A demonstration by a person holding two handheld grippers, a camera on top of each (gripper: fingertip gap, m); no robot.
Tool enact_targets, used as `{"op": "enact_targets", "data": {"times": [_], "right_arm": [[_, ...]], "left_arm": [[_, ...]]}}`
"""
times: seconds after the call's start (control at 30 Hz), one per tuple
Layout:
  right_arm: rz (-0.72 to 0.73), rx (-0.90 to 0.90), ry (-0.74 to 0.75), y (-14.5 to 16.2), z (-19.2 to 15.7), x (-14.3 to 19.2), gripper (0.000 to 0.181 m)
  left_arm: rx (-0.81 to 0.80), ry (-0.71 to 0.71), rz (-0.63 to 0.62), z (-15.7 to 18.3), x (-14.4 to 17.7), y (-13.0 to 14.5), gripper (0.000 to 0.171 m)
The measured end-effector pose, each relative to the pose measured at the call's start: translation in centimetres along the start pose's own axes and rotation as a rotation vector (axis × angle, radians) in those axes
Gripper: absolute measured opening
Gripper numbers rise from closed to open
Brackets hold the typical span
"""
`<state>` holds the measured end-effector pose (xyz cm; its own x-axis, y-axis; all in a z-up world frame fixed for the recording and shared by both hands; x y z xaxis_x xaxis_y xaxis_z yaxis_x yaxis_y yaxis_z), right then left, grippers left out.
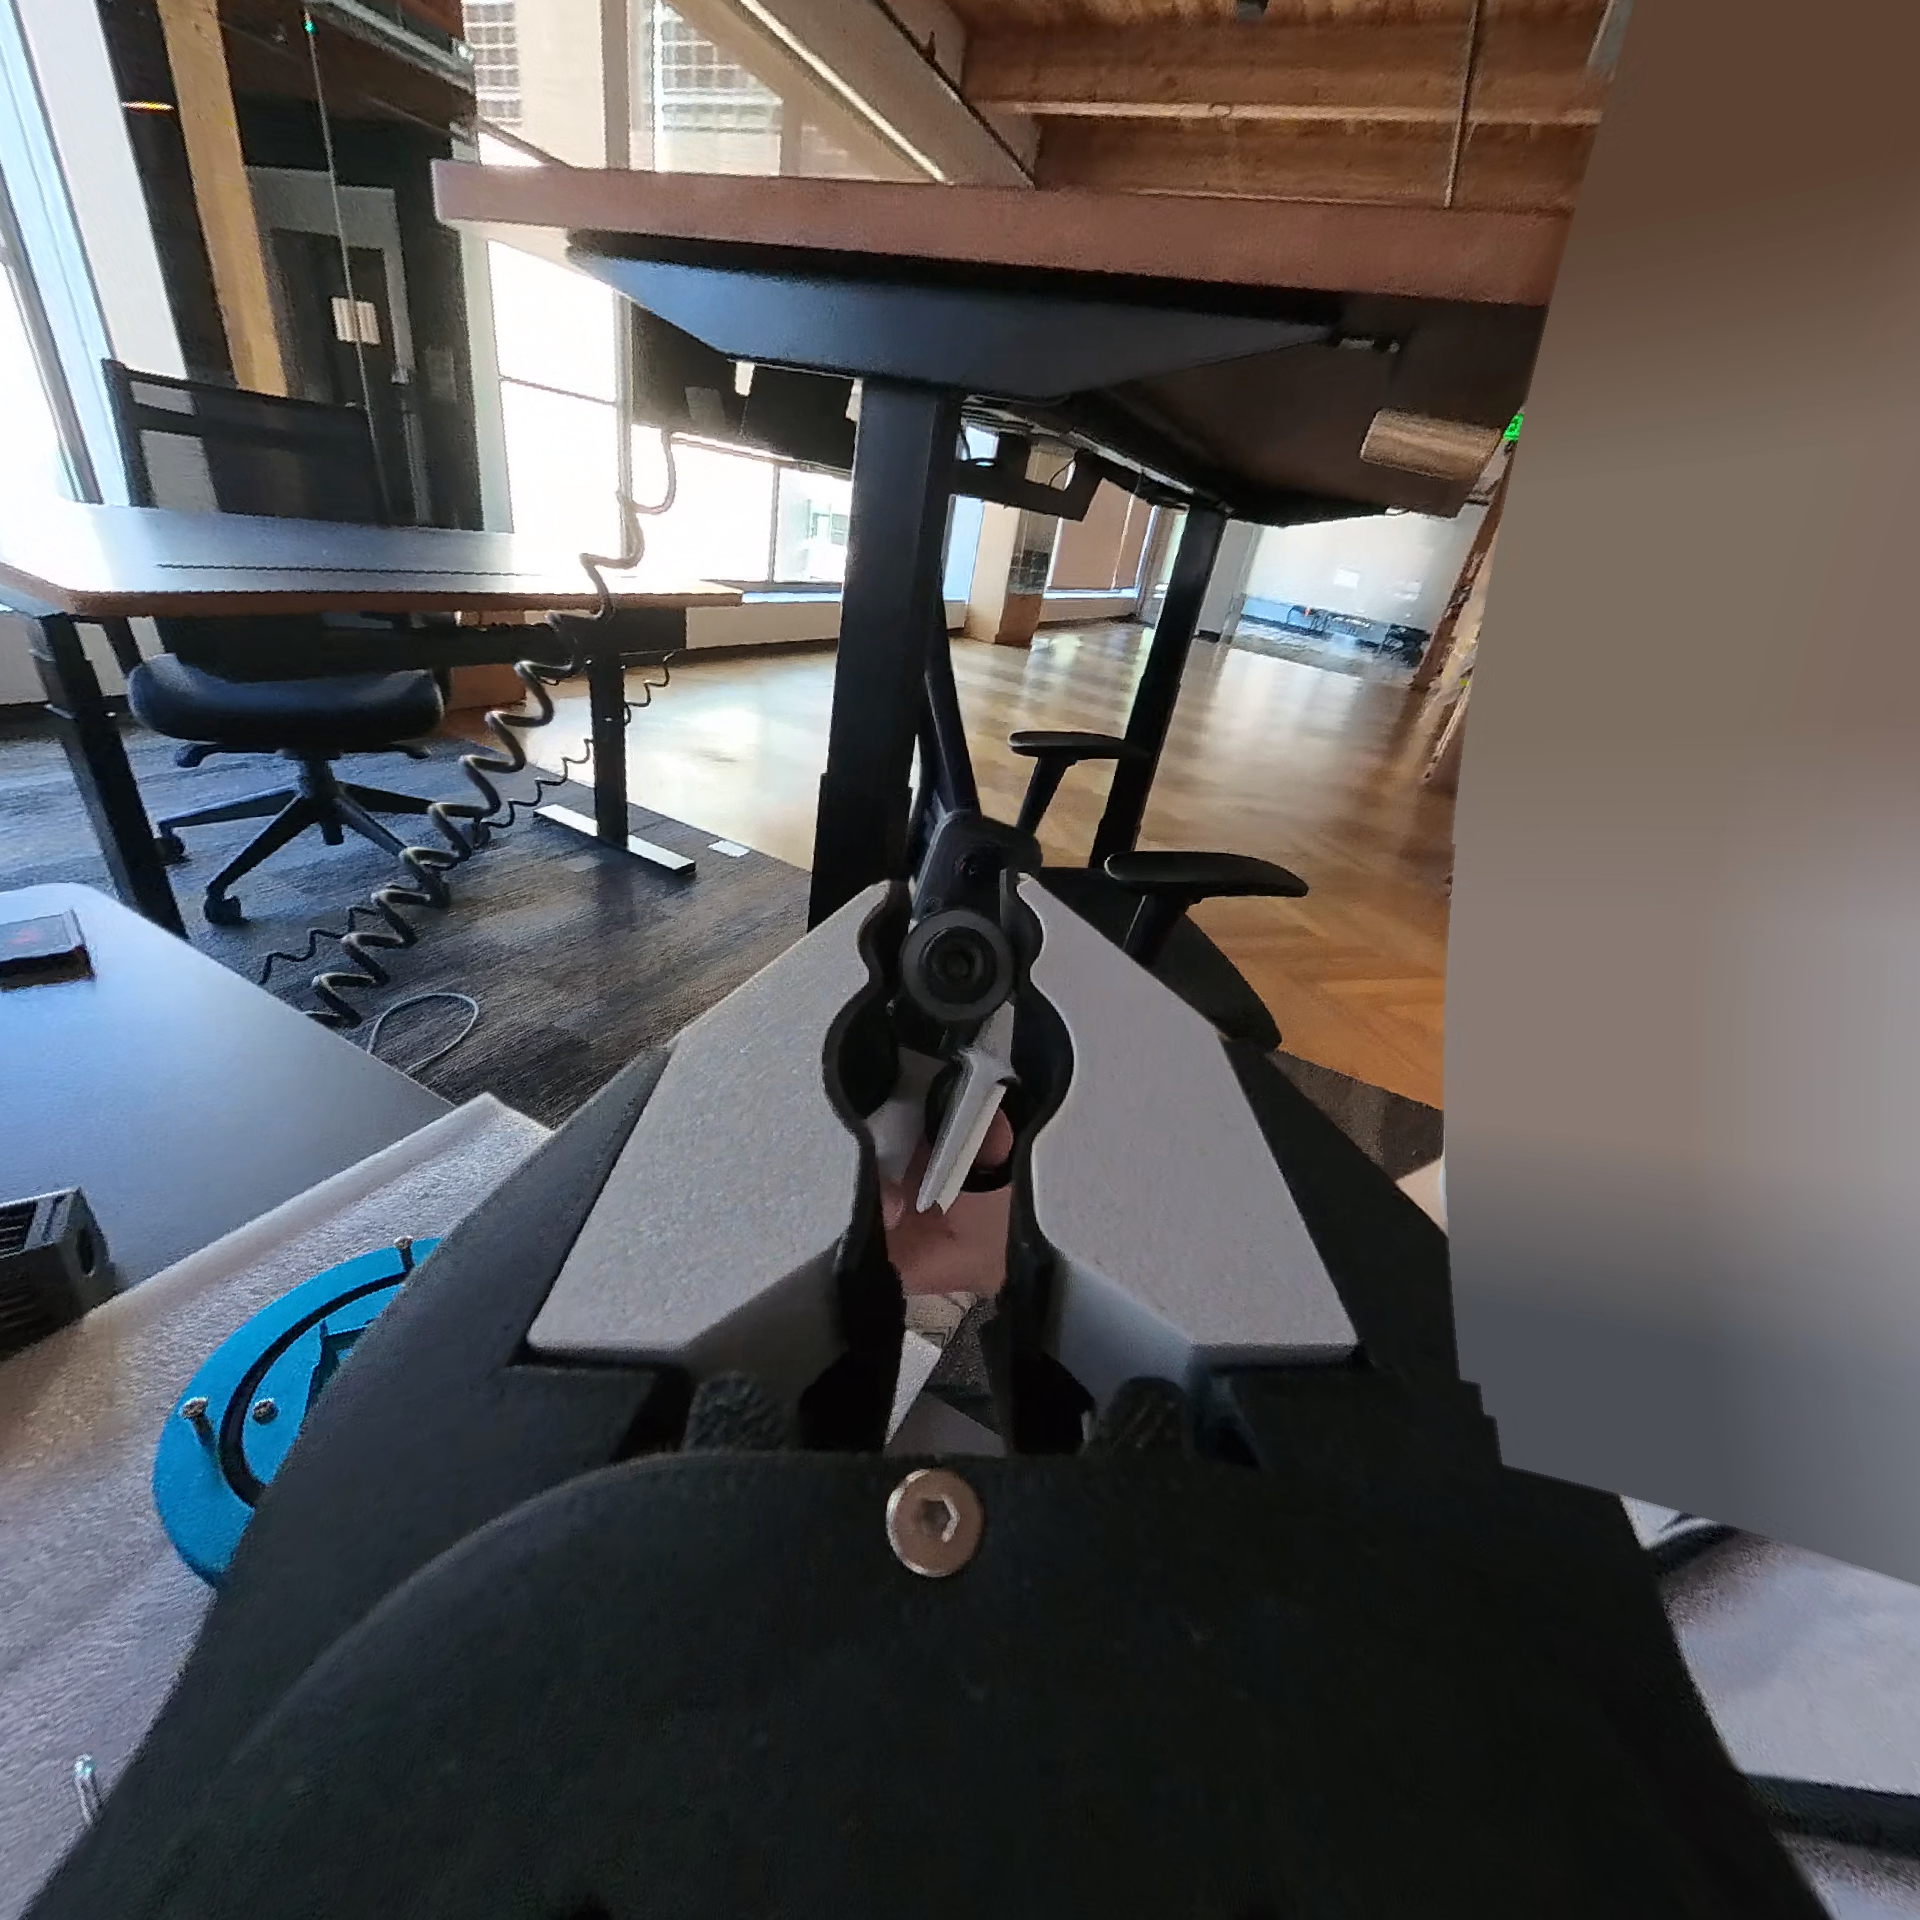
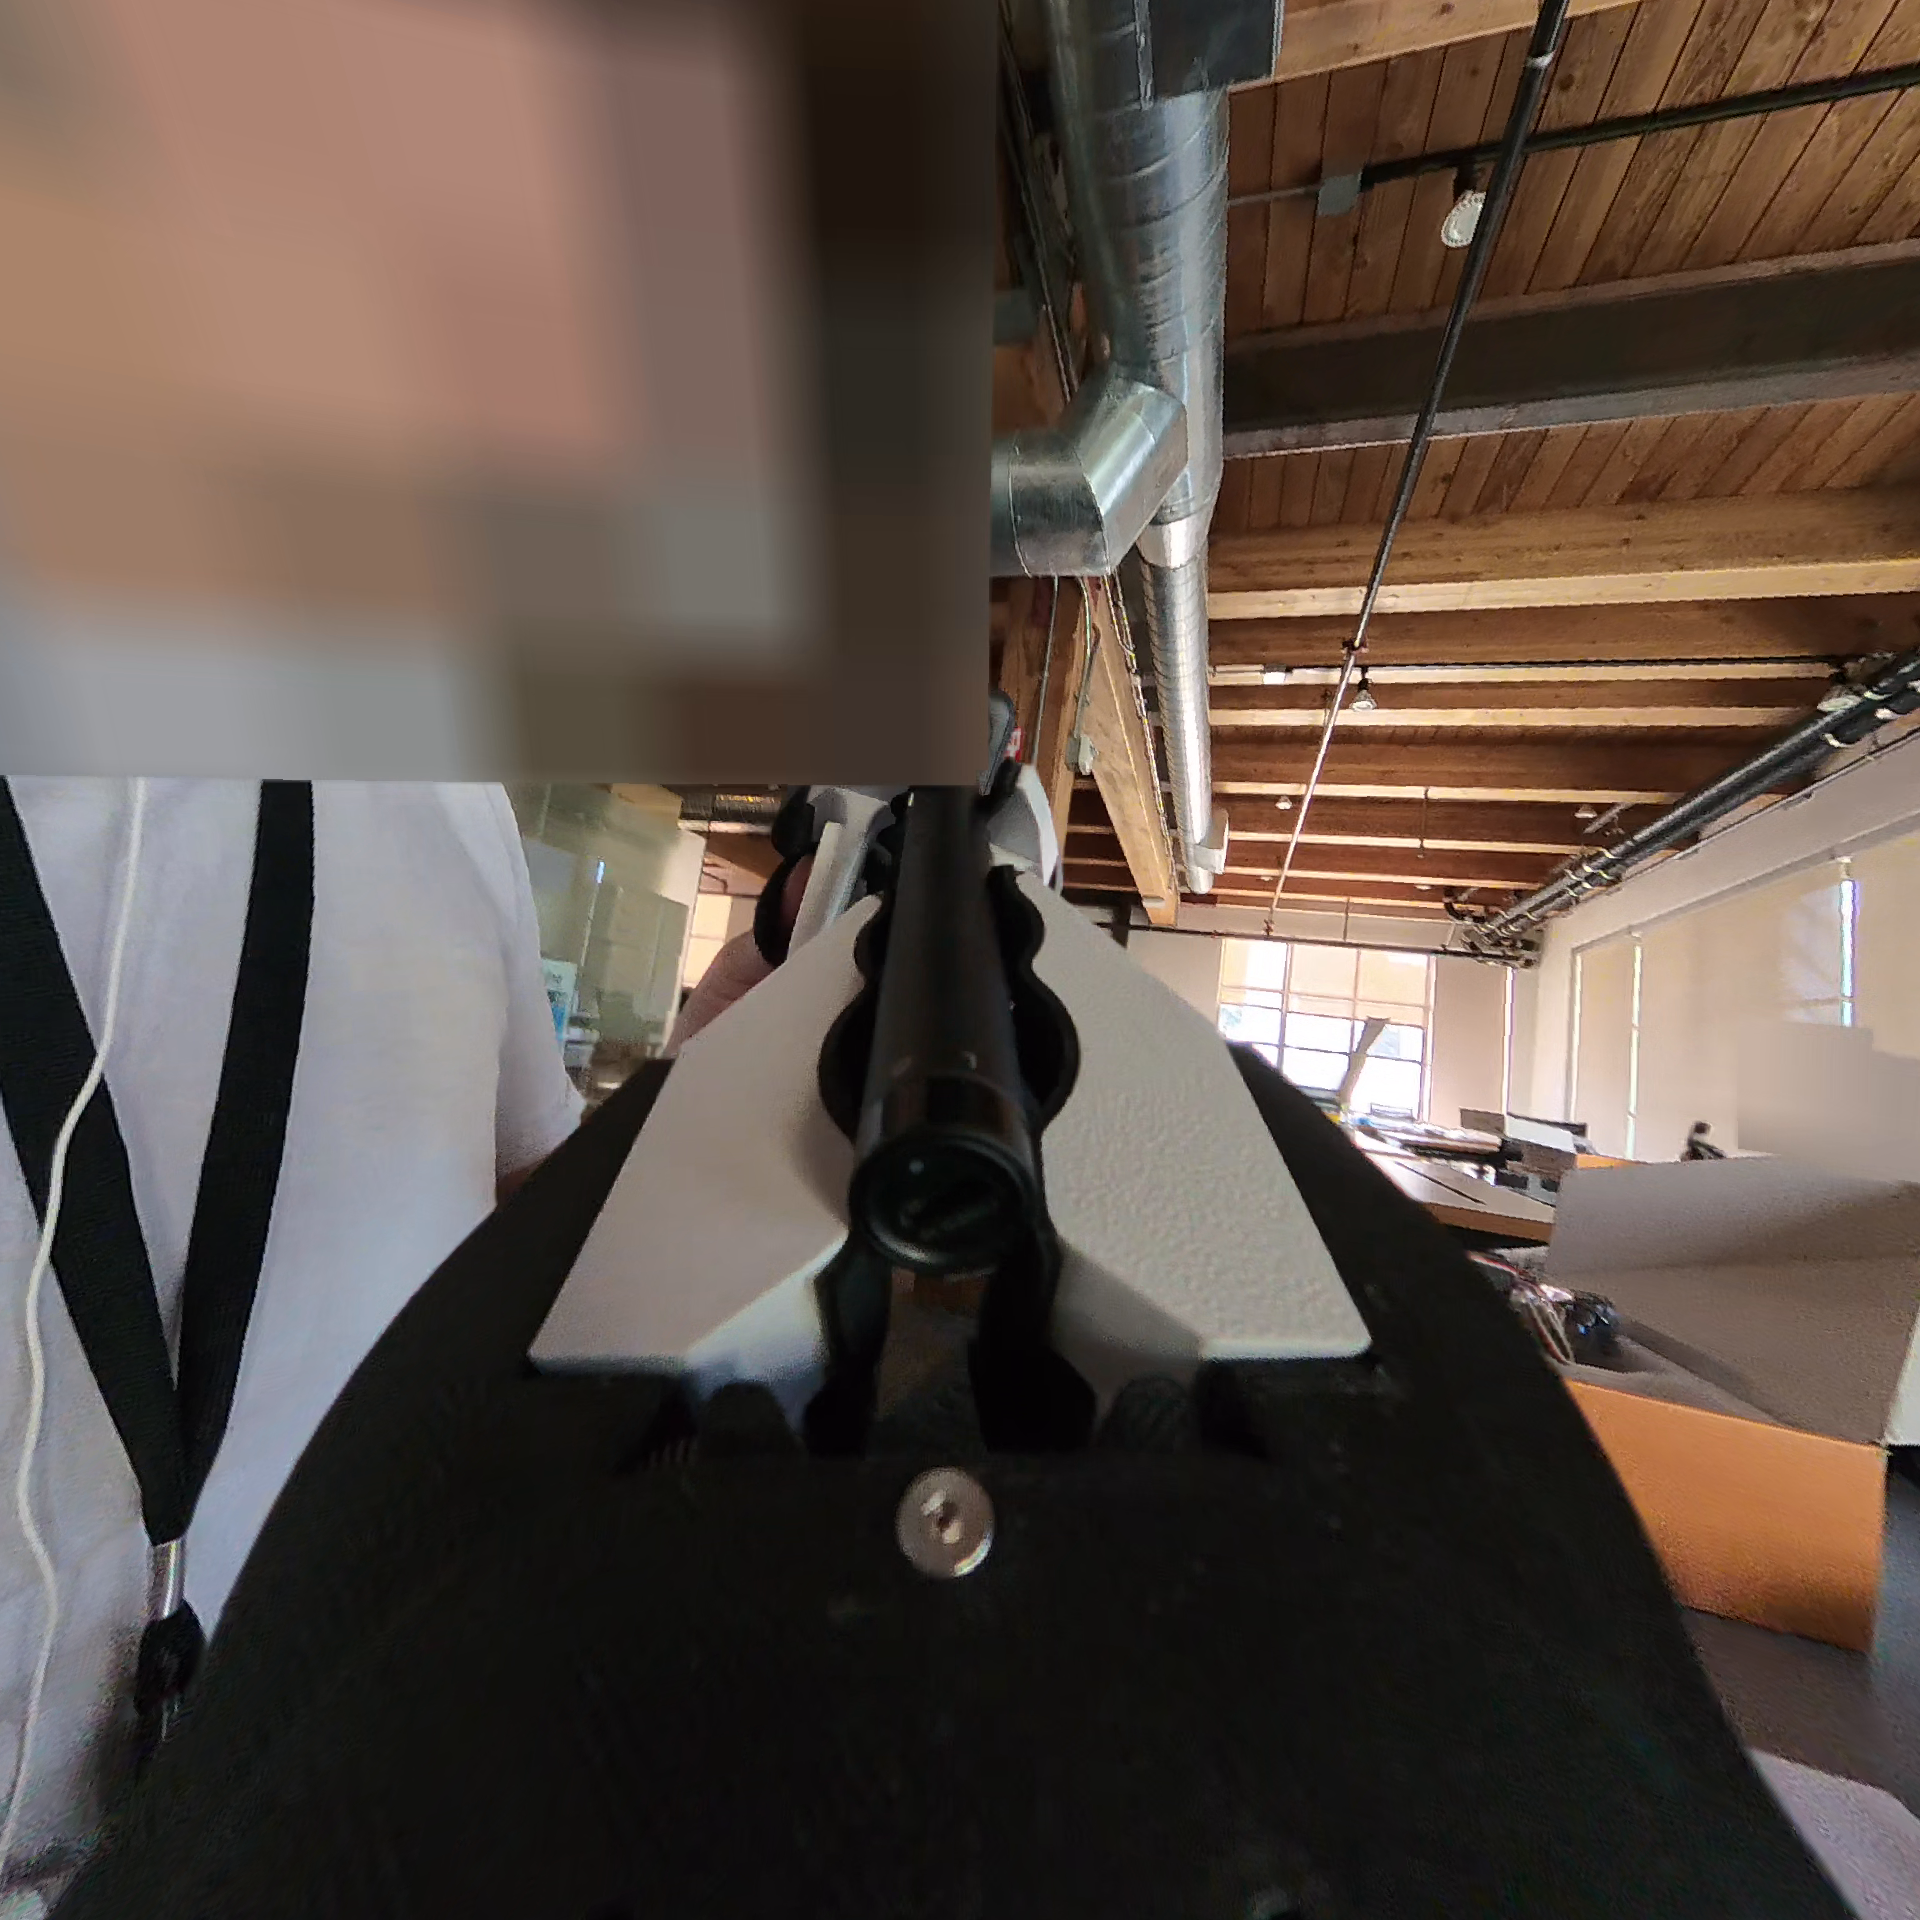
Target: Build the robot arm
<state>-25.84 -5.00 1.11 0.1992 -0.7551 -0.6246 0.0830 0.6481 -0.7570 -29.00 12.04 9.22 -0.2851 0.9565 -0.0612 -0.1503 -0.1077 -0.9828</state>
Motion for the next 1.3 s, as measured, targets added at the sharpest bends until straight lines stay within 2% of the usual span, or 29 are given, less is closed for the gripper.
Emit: {"op": "enact_targets", "data": {"times": [0.17, 0.3, 0.4, 0.5, 0.6, 0.73, 0.97, 1.3], "right_arm": [[0.049, -0.023, -0.005, 0.3, 0.0, 0.1, 0.017], [0.016, 0.008, 0.038, 0.2, -0.1, -0.3, 0.016], [-0.115, 0.163, 0.164, -0.3, -0.4, -1.5, 0.016], [-0.257, 0.329, 0.288, -0.7, -0.5, -3.0, 0.016], [-0.406, 0.448, 0.349, -0.4, -0.6, -4.1, 0.016], [-0.504, 0.49, 0.361, 0.4, -0.6, -4.9, 0.016], [-0.538, 0.522, 0.372, 0.4, -0.6, -5.1, 0.016], [-0.49, 0.514, 0.354, 0.6, -0.5, -4.9, 0.016]], "left_arm": [[-0.005, -0.016, -0.012, 0.3, -0.4, -0.2, 0.016], [0.038, -0.008, 0.032, -0.2, -0.1, -0.1, 0.016], [0.21, 0.045, 0.158, -2.0, 0.8, 0.6, 0.019], [0.466, 0.135, 0.324, -4.4, 1.9, 2.4, 0.032], [0.65, 0.244, 0.456, -5.6, 2.0, 4.5, 0.031], [0.622, 0.243, 0.48, -5.5, 1.6, 5.6, 0.016], [0.599, 0.228, 0.478, -5.7, 1.8, 5.6, 0.016], [0.584, 0.219, 0.471, -5.5, 2.0, 5.4, 0.015]]}}
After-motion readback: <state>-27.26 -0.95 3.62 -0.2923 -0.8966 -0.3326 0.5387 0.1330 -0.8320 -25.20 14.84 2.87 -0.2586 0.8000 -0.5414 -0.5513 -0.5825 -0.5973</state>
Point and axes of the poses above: each gripper's, where its closed fingertips meet, x back along the fingers, y out of its underside, z = x × y across the jaws, the point moved 10 cm from there along x, back along the fingers, and after that the axes turned 5 degrees about -y, right-handed, at the moved point
